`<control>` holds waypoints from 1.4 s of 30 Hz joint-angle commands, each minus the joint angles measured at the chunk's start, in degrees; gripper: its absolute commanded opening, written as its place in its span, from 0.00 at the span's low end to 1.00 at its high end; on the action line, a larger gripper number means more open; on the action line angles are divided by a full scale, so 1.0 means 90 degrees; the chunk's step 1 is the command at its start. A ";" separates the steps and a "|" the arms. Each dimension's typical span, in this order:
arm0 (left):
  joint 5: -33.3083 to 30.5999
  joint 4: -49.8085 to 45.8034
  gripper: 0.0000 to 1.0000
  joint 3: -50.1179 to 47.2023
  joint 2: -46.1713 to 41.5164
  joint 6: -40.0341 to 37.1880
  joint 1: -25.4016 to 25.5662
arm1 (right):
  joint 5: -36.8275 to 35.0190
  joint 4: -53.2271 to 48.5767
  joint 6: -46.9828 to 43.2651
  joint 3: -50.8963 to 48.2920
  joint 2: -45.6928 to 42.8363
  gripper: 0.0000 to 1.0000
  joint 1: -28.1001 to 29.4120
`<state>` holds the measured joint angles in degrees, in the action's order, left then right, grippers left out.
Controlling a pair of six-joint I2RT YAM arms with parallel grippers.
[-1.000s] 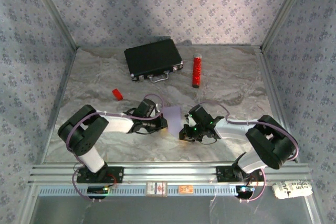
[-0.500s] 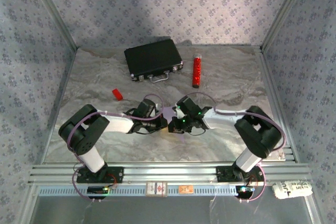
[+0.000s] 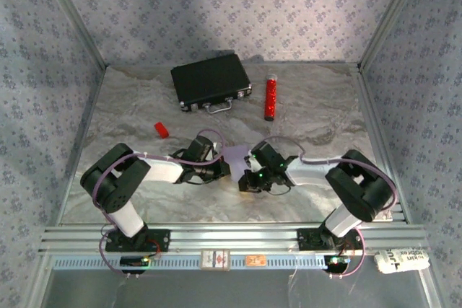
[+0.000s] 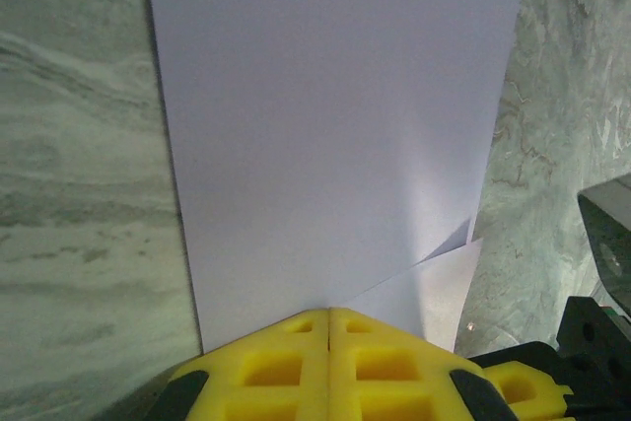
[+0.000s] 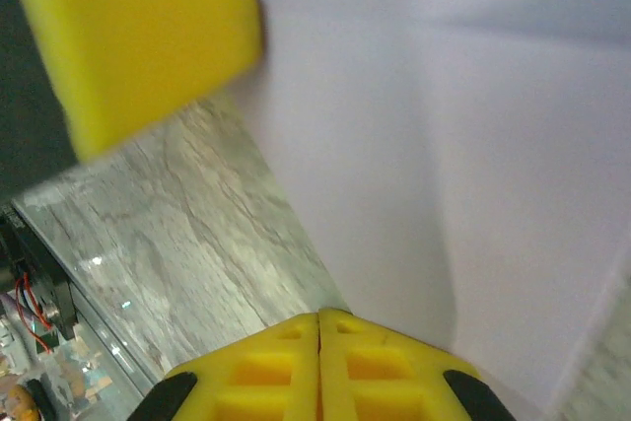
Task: Fold a paper plane with a square sheet of paper (pick it up from the middle)
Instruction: Third fold the triangle at the center of the table, then fourth fold the wing at the center of the table.
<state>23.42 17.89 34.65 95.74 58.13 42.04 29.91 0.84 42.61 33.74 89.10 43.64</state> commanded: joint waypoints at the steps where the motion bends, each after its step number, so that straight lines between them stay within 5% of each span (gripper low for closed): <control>1: -0.0219 -0.0520 0.00 -0.0205 0.0175 -0.0052 -0.0075 | 0.0180 -0.0143 0.0040 -0.0496 -0.0416 0.09 -0.0098; 12: -0.0085 -0.0460 0.01 -0.0181 -0.0162 0.0228 0.0001 | -0.0303 -0.0657 -0.0050 -0.1309 -0.2000 0.14 -0.0675; 18: -0.0468 -0.1293 0.14 0.0156 -0.1136 0.0143 0.0166 | -0.1032 -0.1071 -0.0314 -0.0756 -0.2487 0.22 -0.0739; 22: -0.0744 -0.1893 0.30 0.0292 -0.1661 -0.0178 0.0114 | -0.1303 -0.1001 -0.0421 -0.0466 -0.2417 0.26 -0.0669; 27: -0.0475 -0.1652 0.38 -0.0125 -0.1864 -0.0101 -0.0337 | -0.1340 -0.0882 -0.0607 -0.0096 -0.1884 0.32 -0.0616; 36: 0.0022 -0.1150 0.41 -0.0547 -0.1901 0.0059 -0.0813 | -0.0962 -0.0251 -0.0667 0.0352 -0.0653 0.37 -0.0665; 42: 0.0233 -0.1004 0.42 -0.0603 -0.1775 0.0082 -0.0919 | -0.0676 0.0135 -0.0553 0.0445 -0.0294 0.27 -0.0718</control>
<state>23.27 6.87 29.80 79.57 58.54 34.46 21.71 -0.32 37.85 36.27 85.60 37.52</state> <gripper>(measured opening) 0.421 0.278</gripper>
